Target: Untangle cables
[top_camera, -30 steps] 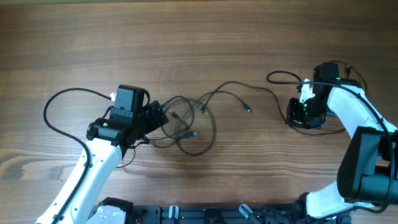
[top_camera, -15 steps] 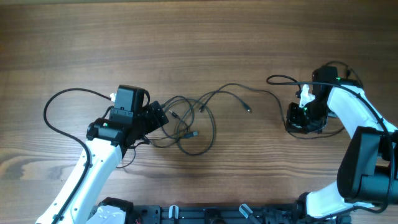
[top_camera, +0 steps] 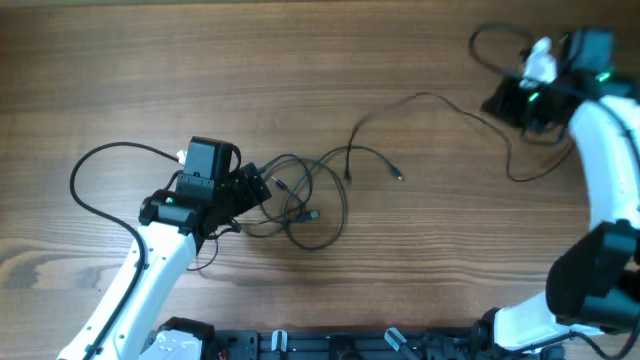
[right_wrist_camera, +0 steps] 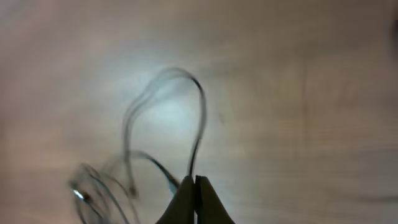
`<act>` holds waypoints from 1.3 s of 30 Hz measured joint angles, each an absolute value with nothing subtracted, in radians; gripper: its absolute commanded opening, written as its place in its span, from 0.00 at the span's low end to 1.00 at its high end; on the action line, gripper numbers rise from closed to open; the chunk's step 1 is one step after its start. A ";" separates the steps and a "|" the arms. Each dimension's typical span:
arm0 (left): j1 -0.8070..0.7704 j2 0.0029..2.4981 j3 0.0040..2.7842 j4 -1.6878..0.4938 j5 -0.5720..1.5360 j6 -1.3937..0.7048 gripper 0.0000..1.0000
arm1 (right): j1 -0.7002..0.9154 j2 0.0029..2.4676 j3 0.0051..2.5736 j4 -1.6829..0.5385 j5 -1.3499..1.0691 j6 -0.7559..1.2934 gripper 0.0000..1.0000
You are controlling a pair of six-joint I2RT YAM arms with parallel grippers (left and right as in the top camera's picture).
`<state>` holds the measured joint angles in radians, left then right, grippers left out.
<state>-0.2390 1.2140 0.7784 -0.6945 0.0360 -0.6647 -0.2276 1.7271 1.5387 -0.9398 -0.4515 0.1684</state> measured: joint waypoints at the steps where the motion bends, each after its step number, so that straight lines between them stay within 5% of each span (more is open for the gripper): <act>1: -0.239 1.214 0.778 -0.695 0.036 -0.665 0.92 | -0.265 1.718 1.662 -0.939 -0.465 0.189 0.04; 5: -0.239 1.214 0.778 -0.696 0.036 -0.665 0.92 | -0.402 1.623 1.776 -0.962 -0.460 0.293 0.09; 9: -0.239 1.214 0.778 -0.696 0.036 -0.665 0.92 | -0.369 1.621 1.757 -1.070 -0.443 0.216 0.53; 19: -0.239 1.214 0.778 -0.711 0.036 -0.665 0.92 | 0.000 1.884 1.598 -1.111 -0.228 -0.052 0.66; 23: -0.239 1.214 0.778 -0.712 0.036 -0.665 0.93 | 0.135 2.028 1.593 -1.073 0.022 -0.009 0.58; 32: -0.239 1.214 0.778 -0.712 0.036 -0.665 0.93 | 0.165 2.061 1.488 -0.953 0.060 0.072 0.45; 33: -0.239 1.214 0.778 -0.712 0.036 -0.665 0.93 | 0.165 2.061 1.477 -0.942 0.060 0.073 0.40; 36: -0.239 1.214 0.778 -0.712 0.036 -0.665 0.92 | 0.165 2.061 1.435 -0.904 0.057 0.081 0.05; 39: -0.239 1.214 0.778 -0.712 0.036 -0.665 0.93 | 0.165 2.061 1.430 -0.889 0.056 0.094 0.04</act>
